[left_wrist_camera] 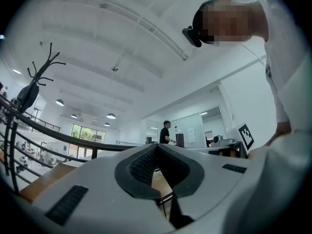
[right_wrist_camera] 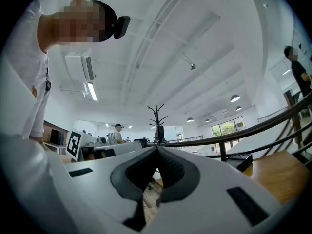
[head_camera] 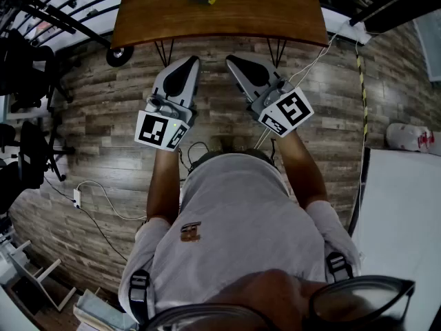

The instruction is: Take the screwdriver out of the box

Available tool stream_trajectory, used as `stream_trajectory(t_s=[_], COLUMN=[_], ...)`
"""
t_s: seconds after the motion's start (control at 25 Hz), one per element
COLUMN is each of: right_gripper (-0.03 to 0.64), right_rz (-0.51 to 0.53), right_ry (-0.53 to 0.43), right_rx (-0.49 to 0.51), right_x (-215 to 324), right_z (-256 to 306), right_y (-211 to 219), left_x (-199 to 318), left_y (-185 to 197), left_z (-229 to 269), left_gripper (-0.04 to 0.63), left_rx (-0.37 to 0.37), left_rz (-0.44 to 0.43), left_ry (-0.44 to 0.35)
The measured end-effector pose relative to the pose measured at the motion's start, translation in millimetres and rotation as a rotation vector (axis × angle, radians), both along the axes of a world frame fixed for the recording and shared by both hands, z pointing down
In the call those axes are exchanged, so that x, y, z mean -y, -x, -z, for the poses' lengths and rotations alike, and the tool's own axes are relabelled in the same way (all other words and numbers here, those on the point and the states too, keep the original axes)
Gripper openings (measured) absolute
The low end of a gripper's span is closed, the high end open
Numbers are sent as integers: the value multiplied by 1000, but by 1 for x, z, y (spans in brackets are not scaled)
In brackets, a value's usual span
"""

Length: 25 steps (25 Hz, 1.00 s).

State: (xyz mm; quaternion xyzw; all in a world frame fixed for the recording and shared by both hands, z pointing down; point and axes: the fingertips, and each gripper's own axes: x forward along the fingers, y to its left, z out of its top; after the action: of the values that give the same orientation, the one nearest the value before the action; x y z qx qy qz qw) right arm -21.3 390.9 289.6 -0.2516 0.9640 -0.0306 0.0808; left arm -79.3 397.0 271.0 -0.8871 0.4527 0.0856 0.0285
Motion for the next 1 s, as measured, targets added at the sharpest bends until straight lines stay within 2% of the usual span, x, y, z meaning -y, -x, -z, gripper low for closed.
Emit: stream_trajectory(t_s=[0.44,0.68,1.0], right_gripper=[32,32,32], right_rz=[12,14,46], right_ry=[-1,-4,-12], right_rx=[18,42,61], right_x=[1,14,33], right_z=[2,6,1], right_y=[-8,-30,-77], left_x=[-2,10,32], left_y=[-8,-16,-48], left_z=[1,4,6], left_gripper=[20,20,20], left_rx=[14,25,63], left_rz=[15,52,111], left_ry=[2,0,-22])
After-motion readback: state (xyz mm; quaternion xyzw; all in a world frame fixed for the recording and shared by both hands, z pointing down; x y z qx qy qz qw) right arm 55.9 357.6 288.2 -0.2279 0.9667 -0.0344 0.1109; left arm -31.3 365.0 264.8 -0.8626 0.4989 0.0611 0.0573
